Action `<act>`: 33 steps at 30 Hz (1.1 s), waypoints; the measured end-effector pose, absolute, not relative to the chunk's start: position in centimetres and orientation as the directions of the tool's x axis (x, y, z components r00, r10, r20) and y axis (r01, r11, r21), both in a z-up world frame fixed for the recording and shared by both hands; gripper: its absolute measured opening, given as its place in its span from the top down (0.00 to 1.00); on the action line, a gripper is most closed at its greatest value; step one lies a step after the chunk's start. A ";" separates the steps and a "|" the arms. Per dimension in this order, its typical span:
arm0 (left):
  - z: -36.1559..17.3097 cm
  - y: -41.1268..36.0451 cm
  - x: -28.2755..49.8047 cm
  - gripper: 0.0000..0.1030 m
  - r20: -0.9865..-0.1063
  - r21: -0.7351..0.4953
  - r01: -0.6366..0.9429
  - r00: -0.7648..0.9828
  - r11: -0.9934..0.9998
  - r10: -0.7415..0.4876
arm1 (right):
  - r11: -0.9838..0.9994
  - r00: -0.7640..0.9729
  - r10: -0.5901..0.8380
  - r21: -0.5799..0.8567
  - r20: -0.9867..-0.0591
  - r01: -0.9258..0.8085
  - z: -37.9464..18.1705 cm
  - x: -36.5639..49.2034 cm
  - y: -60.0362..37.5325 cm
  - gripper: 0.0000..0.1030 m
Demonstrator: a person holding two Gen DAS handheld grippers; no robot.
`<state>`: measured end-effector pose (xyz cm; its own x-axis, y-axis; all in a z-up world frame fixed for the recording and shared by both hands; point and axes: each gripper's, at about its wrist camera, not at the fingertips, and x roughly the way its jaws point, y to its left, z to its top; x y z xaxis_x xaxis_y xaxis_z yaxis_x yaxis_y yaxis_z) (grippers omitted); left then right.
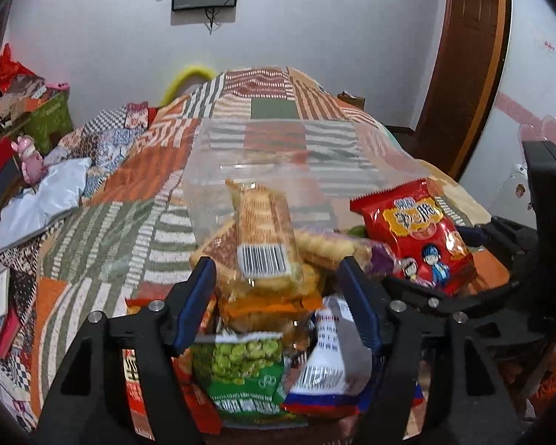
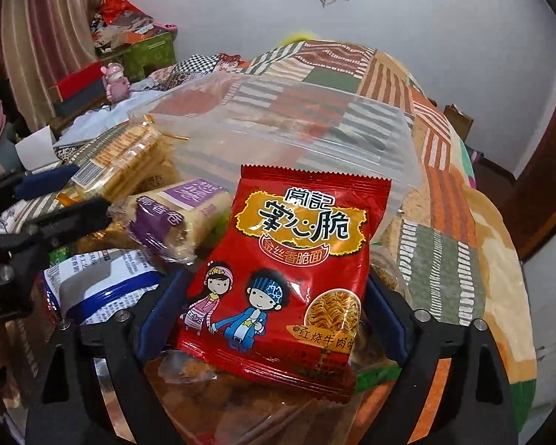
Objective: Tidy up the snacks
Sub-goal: 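Lift the wafer pack with left tool while right tool lifts red bag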
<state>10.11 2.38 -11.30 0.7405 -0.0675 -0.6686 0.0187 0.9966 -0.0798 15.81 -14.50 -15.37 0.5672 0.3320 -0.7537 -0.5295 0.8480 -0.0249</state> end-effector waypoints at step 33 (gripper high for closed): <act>-7.8 3.3 12.0 0.66 -0.622 -0.105 -0.009 0.781 0.994 -0.058 | 0.869 0.682 0.432 0.072 -0.590 -0.489 -10.5 15.4 -17.2 0.38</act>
<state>12.00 3.26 -7.77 0.7811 -0.0581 -0.6216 -0.0095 0.9944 -0.1048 15.43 -17.22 -10.51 0.6822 0.4324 -0.5896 -0.4890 0.8693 0.0718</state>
